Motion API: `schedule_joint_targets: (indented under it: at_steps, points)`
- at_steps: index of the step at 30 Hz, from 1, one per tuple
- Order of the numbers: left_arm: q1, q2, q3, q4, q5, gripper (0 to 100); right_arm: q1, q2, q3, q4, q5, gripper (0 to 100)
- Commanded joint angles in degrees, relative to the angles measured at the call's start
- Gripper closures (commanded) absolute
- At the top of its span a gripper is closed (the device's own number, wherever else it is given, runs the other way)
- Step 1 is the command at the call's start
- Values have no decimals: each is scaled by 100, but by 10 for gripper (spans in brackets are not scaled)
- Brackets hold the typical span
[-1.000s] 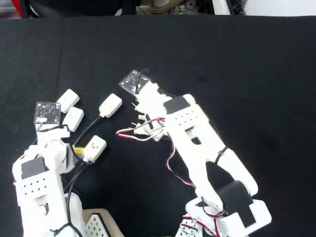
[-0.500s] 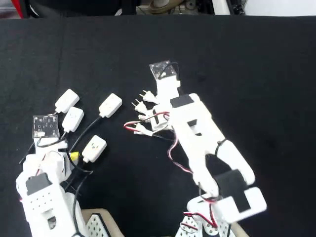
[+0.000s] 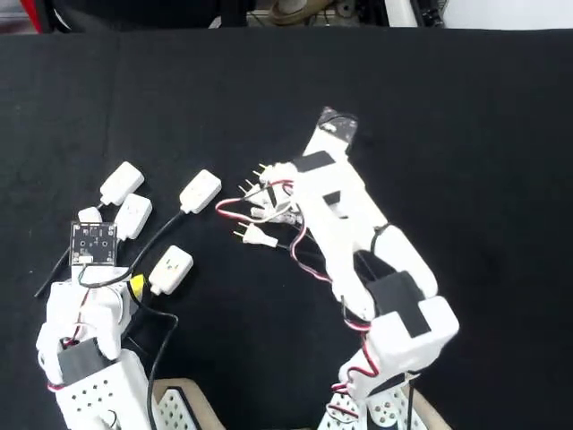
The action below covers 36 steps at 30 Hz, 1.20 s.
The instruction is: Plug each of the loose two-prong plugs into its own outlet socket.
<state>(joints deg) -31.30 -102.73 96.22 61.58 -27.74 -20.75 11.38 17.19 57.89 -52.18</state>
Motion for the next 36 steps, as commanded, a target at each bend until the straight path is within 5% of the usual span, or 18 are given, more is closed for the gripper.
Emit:
schedule_joint_targets:
  at_steps: [1,17,25,36]
  points:
    - [66,-114,31,-70,-26,676,-132,136,-576,44,-598,818]
    - [66,-149,48,-70,-26,676,-211,1191,-1042,132,-1389,821]
    - [66,-149,57,-70,-35,676,-149,1059,-1666,1169,-730,919]
    - [66,-149,57,-62,-44,676,633,1059,-2835,2435,-255,904]
